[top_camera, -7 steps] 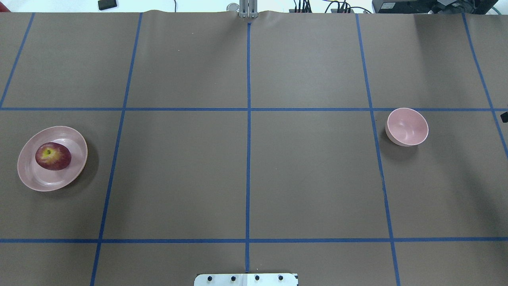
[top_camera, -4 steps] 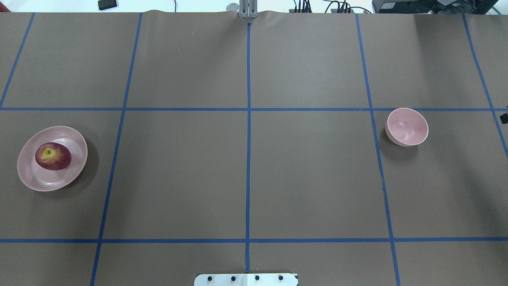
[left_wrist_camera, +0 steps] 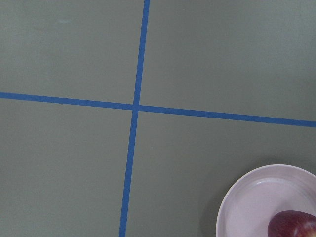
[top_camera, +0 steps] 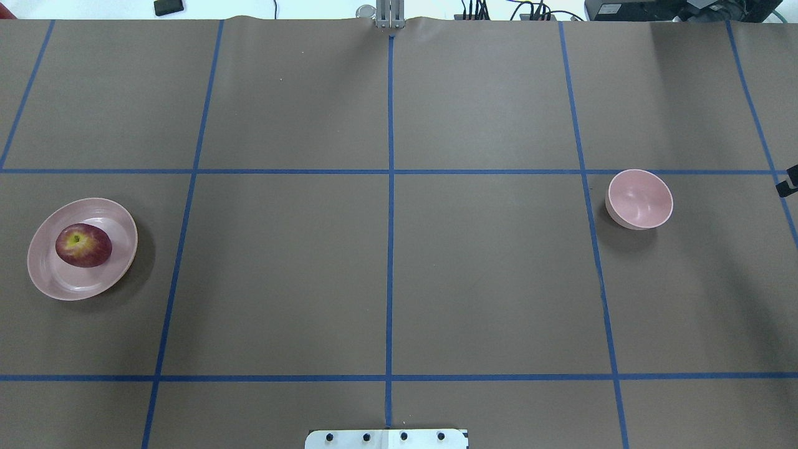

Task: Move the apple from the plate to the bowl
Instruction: 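Move the right gripper in toward the small pink bowl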

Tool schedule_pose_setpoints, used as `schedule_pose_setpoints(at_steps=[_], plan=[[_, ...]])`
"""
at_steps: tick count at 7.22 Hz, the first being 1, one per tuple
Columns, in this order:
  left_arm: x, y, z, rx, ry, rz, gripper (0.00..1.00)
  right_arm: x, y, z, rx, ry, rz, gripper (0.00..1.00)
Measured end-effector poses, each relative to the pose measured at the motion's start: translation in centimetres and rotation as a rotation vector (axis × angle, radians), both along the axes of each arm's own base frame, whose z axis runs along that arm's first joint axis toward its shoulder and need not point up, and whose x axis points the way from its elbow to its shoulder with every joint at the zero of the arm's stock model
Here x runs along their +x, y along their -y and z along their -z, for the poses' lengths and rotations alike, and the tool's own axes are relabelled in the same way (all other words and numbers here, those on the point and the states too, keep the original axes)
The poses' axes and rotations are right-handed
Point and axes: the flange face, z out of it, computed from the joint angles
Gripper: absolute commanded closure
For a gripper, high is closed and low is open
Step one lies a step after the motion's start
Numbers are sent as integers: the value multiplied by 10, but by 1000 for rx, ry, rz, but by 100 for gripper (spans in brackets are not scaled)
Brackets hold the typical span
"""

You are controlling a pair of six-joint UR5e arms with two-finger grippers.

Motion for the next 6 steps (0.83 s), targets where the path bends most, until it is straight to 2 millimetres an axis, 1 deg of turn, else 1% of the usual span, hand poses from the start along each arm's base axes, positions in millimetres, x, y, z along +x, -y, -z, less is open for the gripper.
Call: schedule_pose_setpoints(at_steps=[3, 5, 6], plan=[[0, 0, 0, 0, 1, 0, 2, -9, 0, -2, -2, 16, 16, 0], [0, 0, -1, -3, 1, 0, 2, -13, -5, -6, -44, 86, 32, 0], [0, 0, -1, -3, 1, 0, 2, -13, -6, -5, -51, 108, 37, 0]])
